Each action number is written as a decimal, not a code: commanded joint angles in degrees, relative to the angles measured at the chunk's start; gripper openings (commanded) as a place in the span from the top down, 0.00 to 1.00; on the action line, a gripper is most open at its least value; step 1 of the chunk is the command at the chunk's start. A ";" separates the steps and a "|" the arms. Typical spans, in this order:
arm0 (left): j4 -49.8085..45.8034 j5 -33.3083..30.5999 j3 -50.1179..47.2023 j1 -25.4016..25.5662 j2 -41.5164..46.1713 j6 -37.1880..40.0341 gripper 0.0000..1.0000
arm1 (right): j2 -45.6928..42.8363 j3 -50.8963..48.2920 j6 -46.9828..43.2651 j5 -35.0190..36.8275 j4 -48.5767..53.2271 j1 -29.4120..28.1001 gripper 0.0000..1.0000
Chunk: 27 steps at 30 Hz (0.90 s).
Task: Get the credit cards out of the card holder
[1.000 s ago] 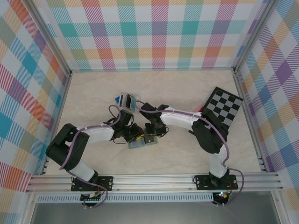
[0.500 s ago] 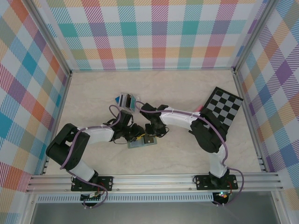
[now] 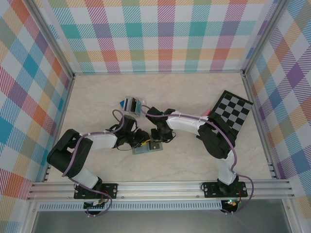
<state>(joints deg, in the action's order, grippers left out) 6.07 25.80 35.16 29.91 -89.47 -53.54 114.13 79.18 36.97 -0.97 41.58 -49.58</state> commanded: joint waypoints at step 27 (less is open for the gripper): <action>-5.24 2.16 2.89 1.11 -4.39 5.47 0.84 | 2.24 -1.22 -1.30 -3.54 -1.07 -0.41 0.87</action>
<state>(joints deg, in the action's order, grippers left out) 1.67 26.22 38.33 30.57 -91.68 -49.10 114.19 79.18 36.58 -1.58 41.45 -49.47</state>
